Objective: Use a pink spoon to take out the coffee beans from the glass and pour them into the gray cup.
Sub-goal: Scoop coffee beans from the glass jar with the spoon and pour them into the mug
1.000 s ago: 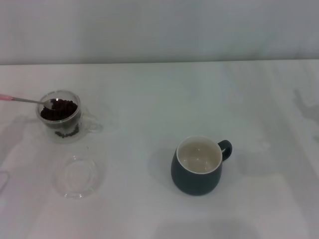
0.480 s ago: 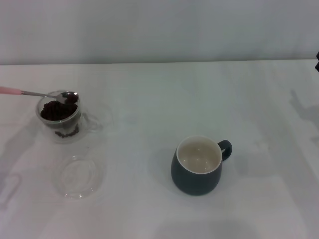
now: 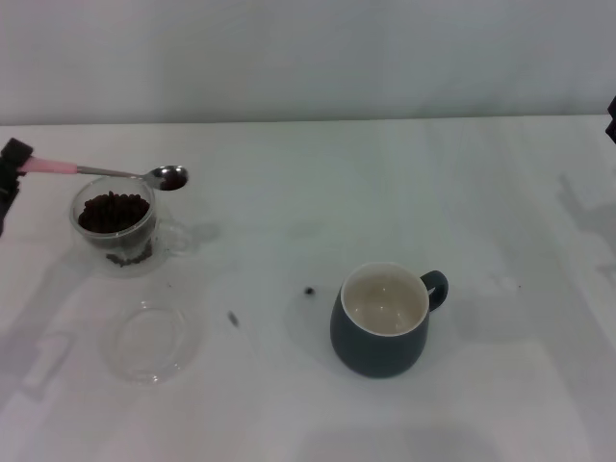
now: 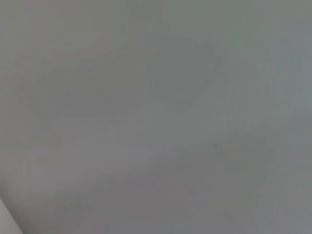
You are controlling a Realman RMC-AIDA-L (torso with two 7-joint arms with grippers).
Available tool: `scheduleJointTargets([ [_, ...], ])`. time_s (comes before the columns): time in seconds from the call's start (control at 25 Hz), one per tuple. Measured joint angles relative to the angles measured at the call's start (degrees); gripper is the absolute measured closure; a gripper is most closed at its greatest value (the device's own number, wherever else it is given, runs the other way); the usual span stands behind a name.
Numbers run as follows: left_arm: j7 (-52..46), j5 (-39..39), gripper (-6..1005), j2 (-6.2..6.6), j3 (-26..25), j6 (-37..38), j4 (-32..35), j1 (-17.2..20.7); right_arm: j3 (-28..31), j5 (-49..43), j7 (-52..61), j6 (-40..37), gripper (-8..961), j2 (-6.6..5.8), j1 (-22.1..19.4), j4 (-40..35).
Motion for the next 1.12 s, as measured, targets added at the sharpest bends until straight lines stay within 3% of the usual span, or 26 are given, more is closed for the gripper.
scheduleJointTargets([
  [0.56, -0.82, 4.11, 862, -0.54, 0.10, -1.43, -5.84, -7.69, 0.26, 0.42, -0.01, 0.32, 77, 0.00, 0.61, -0.41],
  [1.12, -1.51, 9.26, 862, -1.10, 2.03, -5.90, -8.73, -12.81, 0.47, 0.44, -0.01, 0.48, 77, 0.00, 1.35, -0.52],
])
